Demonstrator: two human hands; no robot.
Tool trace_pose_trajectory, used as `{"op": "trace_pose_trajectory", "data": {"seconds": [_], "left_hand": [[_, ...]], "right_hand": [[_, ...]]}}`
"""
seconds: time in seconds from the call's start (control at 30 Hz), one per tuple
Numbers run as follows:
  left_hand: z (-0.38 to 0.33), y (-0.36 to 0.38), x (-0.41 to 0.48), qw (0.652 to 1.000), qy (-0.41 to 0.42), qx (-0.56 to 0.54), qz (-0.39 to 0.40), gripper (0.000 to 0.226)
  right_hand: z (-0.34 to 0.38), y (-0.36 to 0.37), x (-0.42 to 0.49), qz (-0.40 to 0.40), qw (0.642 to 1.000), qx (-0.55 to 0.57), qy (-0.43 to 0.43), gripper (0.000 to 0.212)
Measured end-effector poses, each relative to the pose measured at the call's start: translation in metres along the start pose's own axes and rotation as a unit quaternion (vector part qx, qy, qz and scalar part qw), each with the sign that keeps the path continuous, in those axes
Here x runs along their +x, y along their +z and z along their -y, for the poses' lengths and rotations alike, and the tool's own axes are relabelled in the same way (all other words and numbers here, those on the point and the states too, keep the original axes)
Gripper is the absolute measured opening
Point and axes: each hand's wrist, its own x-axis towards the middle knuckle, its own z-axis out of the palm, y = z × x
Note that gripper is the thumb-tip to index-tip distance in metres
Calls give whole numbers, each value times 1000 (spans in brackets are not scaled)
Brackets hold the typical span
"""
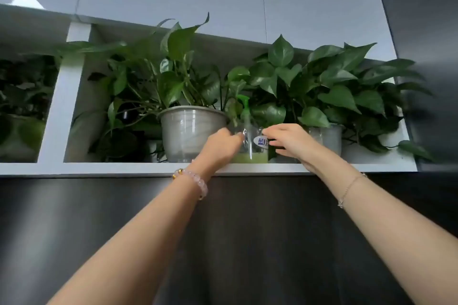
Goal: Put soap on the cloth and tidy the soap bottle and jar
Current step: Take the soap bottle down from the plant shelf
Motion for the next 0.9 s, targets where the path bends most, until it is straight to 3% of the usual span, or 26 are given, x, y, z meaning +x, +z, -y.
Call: {"op": "trace_pose_trajectory", "data": {"seconds": [0.1,0.27,0.4,0.57,0.7,0.83,0.9], "left_hand": [[-2,11,0,998,-40,52,25,62],[-7,19,5,990,-72,77,98,81],[-9,19,4,984,-80,83,134,71],[-4,19,6,987,-93,49,120,80],[-3,16,1,995,-76,2,70,56],[-6,7,-11,998,-14,-54,13,96],[-11,1,-27,994,7,-104,-22,94]], "right_hand": [[1,7,9,16,999,-19,21,50],[-2,11,21,31,999,-26,28,68],[-5,10,24,44,998,-13,39,75],[-7,14,26,37,999,-14,36,70],[-2,12,20,29,999,24,30,67],[14,1,5,24,998,63,6,65],[24,-5,-6,33,996,81,-8,63]]}}
